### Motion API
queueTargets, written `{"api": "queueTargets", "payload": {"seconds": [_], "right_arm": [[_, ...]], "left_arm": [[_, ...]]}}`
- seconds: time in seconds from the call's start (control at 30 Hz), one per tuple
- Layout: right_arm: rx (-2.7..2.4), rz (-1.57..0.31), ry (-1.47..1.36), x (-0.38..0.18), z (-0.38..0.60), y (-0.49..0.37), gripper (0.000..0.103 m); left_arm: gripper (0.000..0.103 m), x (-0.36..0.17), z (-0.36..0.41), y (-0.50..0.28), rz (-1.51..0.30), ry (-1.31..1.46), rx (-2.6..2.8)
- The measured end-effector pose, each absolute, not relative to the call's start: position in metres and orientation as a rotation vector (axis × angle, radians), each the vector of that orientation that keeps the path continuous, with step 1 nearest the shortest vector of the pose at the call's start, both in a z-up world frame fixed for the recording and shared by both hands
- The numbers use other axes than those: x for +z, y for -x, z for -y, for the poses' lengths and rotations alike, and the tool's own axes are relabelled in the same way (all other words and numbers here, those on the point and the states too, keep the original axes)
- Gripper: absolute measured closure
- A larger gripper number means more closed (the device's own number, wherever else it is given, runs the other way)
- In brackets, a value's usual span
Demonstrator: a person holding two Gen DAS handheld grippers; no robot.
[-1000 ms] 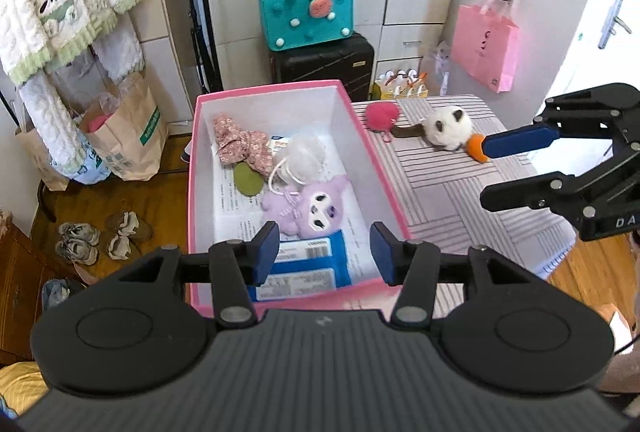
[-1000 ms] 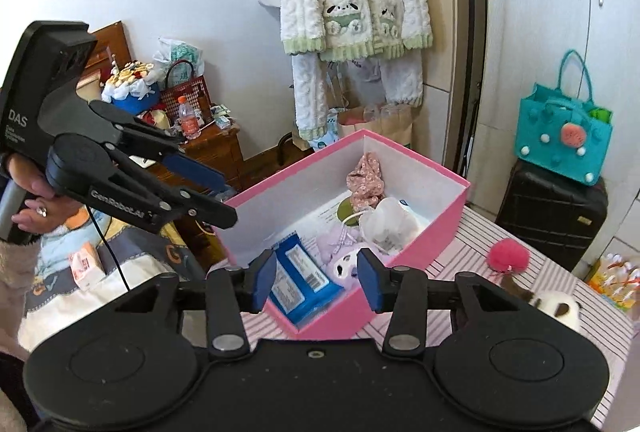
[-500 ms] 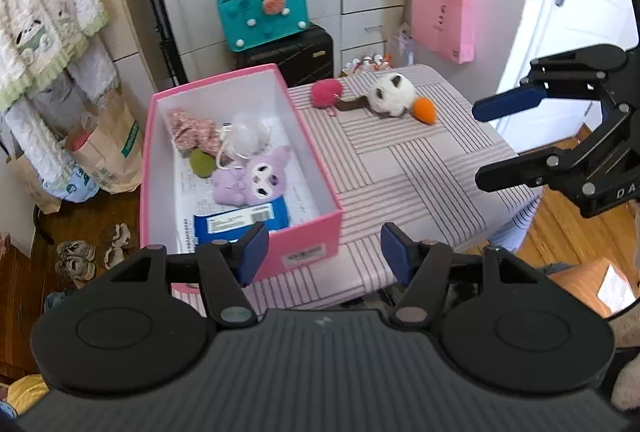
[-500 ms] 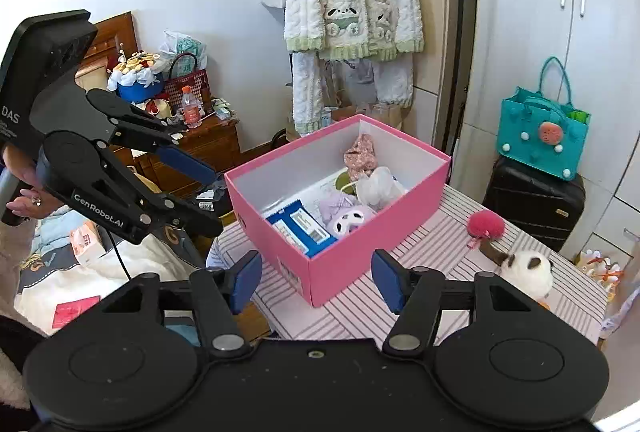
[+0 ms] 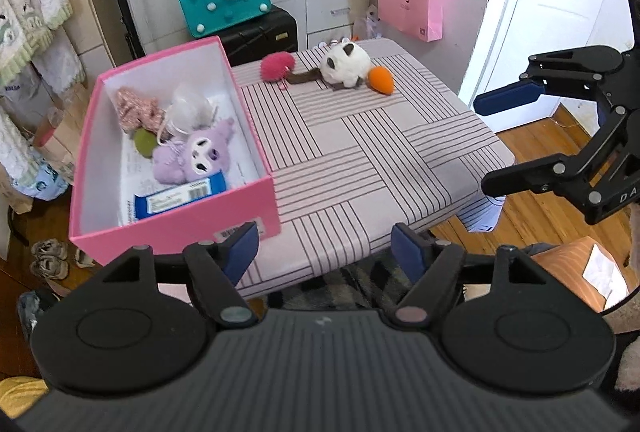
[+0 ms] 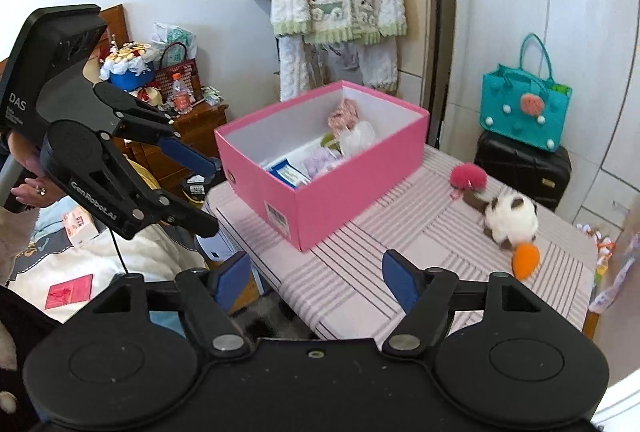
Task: Organize soft objects
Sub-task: 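Withdraw both tools from the box toward the plush and orange sponge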
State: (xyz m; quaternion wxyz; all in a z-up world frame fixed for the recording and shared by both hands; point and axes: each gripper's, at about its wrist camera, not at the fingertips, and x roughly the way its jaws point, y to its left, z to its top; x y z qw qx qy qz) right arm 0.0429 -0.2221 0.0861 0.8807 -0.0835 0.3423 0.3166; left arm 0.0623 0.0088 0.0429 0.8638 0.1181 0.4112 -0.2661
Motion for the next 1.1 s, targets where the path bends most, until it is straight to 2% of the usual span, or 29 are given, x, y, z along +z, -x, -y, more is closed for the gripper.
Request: {"api": "queueTargets", "payload": {"seconds": [0.17,0.23,0.47,0.63,1.1], "right_arm": [[0.618,-0.69,0.174,0.067,0.241,-0.043,0.016],[0.594,-0.669,0.185,0.059,0.249,-0.044,0.014],[0.55,-0.615,0.17,0.027,0.281,-0.064,0.014],[0.445,-0.482,0.131,0.011,0.303,-0.077,0.014],[0.372,-0.515,0.095,-0.026,0.343,-0.164,0.015]], "left_arm": [[0.019,0.034,0.002,-0.066,-0.851,-0.228,-0.567],[0.018,0.033,0.011,-0.066,-0.829,-0.237,-0.576],[0.014,0.03,0.05,-0.085,-0.811,-0.242,-0.612],[0.01,0.026,0.076,-0.108,-0.754,-0.206,-0.61],[0.009,-0.009,0.117,-0.208,-0.697,-0.032,-0.436]]}}
